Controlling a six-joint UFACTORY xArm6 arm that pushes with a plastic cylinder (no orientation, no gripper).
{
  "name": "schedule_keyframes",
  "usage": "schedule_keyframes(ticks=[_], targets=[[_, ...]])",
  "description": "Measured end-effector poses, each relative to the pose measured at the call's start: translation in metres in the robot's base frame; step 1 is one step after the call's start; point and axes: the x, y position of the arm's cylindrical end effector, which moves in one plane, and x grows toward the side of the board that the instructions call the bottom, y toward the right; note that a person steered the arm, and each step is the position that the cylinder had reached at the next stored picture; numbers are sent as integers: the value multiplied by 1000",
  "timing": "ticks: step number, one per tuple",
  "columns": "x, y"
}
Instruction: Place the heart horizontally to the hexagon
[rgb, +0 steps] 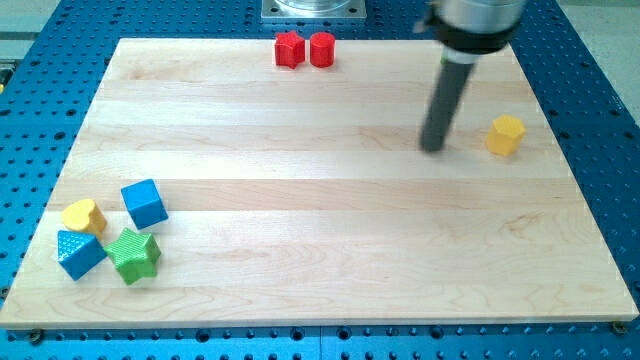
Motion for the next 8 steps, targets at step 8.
schedule_keyframes(ticks=[8], targets=[[67, -361]])
